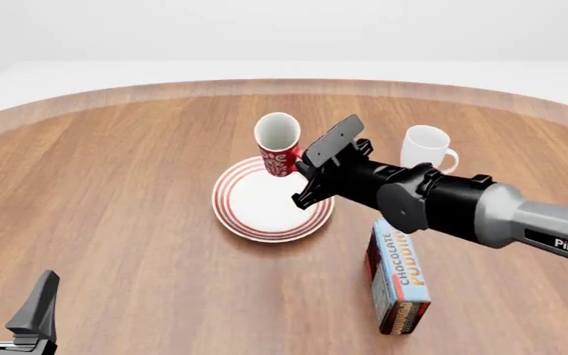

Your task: Pick up the red mug and put it on the plate

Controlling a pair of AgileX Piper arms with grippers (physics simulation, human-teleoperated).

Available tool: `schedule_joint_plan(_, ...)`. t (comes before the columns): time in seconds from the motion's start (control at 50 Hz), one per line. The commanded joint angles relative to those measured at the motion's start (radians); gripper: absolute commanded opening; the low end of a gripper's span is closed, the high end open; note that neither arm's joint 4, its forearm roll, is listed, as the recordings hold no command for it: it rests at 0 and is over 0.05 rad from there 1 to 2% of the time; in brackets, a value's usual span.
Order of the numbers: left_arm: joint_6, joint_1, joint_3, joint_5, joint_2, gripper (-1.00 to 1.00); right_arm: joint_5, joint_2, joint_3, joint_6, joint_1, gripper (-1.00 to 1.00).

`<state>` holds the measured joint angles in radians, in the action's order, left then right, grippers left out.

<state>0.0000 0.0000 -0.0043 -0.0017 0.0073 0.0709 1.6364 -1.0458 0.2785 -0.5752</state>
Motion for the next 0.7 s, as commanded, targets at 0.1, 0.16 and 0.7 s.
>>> schedule_joint_plan(0.1, 0.000, 0.000, 0.000, 0.000, 0.000, 1.00, 0.032, 0.055, -0.021, -0.067, 0.008, -1.00)
schedule_joint_plan(0.16, 0.000, 0.000, 0.000, 0.000, 0.000, 1.00, 0.035, 0.064, -0.028, -0.084, 0.002, -1.00)
schedule_joint_plan(0.7, 0.000, 0.000, 0.000, 0.000, 0.000, 1.00, 0.037, 0.179, -0.100, -0.120, 0.014, -1.00)
